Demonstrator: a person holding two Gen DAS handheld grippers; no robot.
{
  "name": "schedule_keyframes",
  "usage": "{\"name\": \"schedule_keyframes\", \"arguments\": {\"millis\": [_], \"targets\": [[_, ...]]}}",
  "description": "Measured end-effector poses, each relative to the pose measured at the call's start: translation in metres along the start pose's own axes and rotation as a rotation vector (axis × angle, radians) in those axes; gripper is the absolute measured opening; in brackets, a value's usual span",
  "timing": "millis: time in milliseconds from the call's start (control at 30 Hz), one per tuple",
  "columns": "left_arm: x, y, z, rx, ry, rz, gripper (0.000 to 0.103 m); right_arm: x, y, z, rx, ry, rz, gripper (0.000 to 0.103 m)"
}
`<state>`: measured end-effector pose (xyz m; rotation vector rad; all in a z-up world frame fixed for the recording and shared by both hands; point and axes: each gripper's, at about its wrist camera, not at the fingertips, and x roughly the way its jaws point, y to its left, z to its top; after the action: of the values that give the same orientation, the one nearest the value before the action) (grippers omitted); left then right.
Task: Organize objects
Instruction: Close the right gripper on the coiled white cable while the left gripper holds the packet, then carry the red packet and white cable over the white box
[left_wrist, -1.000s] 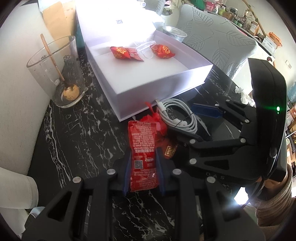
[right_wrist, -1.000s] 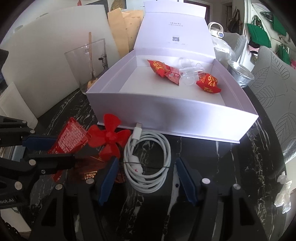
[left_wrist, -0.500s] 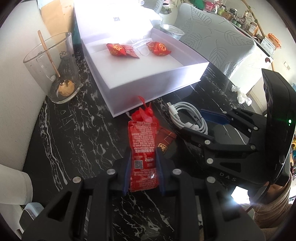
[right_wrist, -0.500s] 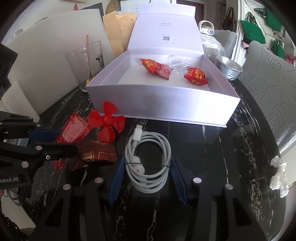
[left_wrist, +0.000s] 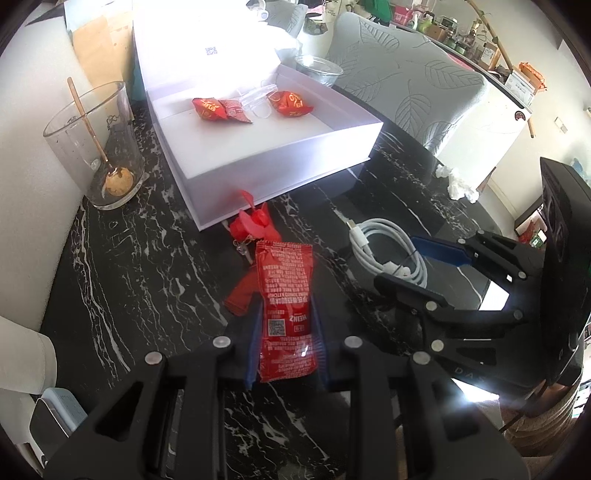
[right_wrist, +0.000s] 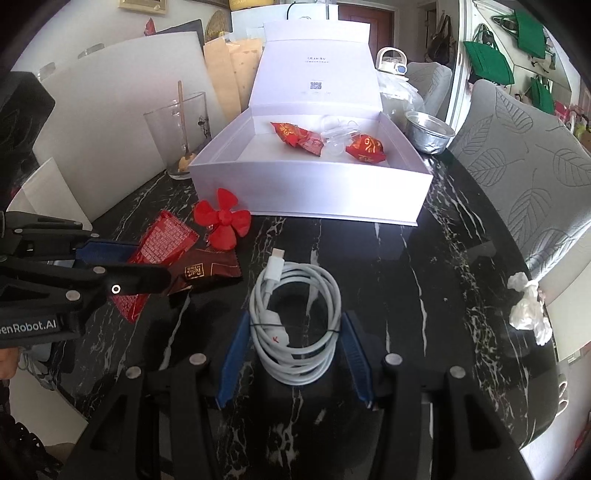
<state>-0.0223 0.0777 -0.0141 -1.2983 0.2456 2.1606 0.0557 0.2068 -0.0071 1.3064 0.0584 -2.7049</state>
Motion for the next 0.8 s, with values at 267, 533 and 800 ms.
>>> {"name": "schedule_keyframes", "arguments": {"millis": [267,533,800], "targets": [[-0.009,-0.014,0.002,0.012,-0.025,-0.024,0.023,-0.025,-0.002,-0.01,0.02,-0.025,-0.025,0.051],[-0.022,-0.025,0.01,0.023,-0.057,-0.029,0.023,-0.051,-0.003,-0.007,0.012,-0.067,-0.021,0.051],[-0.034,-0.023,0.031,0.01,-0.082,-0.029,0.023,-0.065,-0.006,0.014,0.0,-0.107,0.007,0.051]]}}
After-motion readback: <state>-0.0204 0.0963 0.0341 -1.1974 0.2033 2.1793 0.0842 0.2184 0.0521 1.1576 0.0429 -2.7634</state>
